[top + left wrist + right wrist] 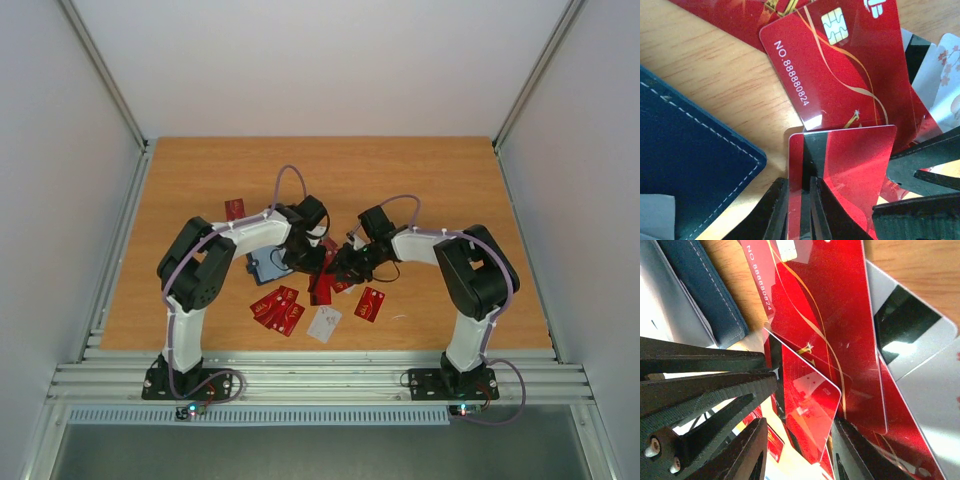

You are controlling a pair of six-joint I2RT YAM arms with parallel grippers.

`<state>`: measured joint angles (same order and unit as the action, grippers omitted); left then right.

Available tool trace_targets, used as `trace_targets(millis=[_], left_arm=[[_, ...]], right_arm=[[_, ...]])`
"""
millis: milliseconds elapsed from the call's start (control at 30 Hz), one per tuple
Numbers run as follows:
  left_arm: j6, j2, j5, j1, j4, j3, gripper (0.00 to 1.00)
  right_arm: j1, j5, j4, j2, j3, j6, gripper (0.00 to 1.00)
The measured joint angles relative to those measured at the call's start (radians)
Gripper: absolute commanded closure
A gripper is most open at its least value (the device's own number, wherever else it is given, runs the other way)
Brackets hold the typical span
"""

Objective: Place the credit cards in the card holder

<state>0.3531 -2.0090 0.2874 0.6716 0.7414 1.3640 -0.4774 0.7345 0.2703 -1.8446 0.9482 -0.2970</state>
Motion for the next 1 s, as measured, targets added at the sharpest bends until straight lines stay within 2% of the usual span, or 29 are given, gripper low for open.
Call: trace_targets(millis=[333, 700, 800, 1000], left_arm=[[0.001, -0.003, 0.064, -0.019, -0.004, -0.008, 0.85], [0.017, -0.006, 0.133, -0.018, -0.033, -0.022, 0.85], [0.025, -0.006, 0.148, -0.026, -0.039, -0.027, 0.85], [0.040, -0.006, 0.171, -0.035, -0.048, -0.033, 0.85]], right_arm=[[0.005, 0.055, -0.063, -0.003, -0.024, -0.024, 0.63], [-0.004, 0.120, -0.227, -0.001, -0.083, -0.061, 0.64], [-0.004, 0.125, -0.241, -0.001, -0.087, -0.064, 0.69], [-0.004, 0.113, -0.214, -0.001, -0.087, -0.049, 0.86]])
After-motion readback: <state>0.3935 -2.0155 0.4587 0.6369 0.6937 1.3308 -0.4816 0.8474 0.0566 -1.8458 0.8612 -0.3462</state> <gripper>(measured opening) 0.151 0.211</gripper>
